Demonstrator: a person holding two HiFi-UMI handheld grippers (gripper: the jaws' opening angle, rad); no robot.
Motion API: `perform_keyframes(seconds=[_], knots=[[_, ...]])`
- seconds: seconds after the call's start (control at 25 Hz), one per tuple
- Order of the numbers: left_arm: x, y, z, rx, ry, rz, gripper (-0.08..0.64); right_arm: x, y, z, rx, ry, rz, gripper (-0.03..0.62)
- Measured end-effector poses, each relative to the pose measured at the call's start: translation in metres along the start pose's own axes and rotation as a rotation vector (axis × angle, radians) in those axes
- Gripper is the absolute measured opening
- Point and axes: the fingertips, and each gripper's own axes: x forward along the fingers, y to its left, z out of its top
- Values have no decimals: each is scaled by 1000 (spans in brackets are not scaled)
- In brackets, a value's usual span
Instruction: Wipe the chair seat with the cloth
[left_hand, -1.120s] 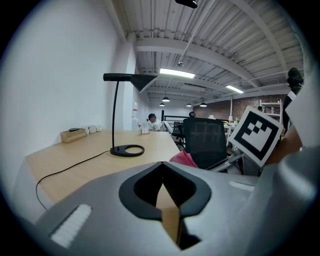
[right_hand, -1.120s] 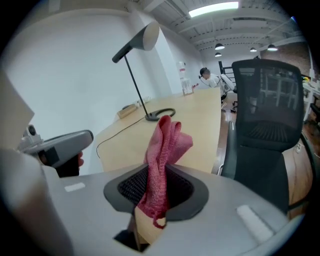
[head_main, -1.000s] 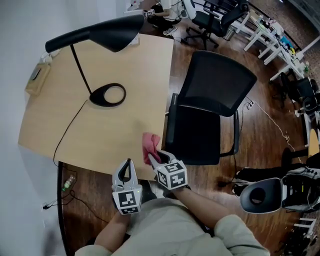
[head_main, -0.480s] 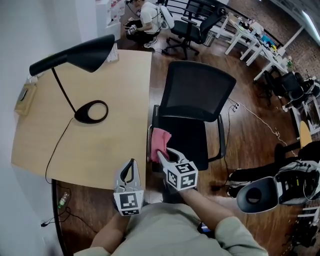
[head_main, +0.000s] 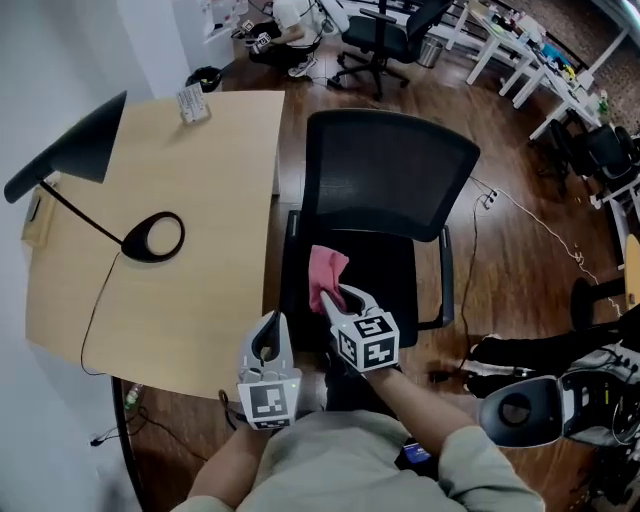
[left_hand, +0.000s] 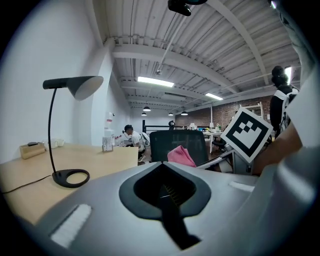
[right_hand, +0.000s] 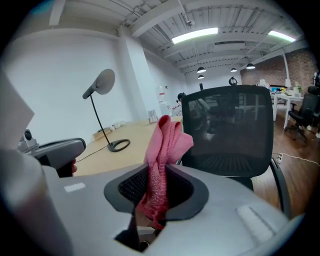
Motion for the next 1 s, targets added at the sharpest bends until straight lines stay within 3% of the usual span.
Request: perform_keyframes(seconds=[0.12,0.4,0.56,0.68,0.88,1.0], knots=[[41,-18,-10,-4,60,38,5,25,-50,-7,-3,49,7,86],[119,-44,-36,-69,88,108,5,94,-127,-35,-26,134,14,84],[153,-80,-39,-172,47,48,5,132,-144,-61,-5,177,2,84],[172,-90,-60,-212,88,30,5,152,-147,-78,3,200,3,84],[206,-42,-119,-156,174,120,5,193,-155,-99,7,197,20,83],[226,-24,-141,-103,186,132,5,220,-163,-112,26,198,16,81]])
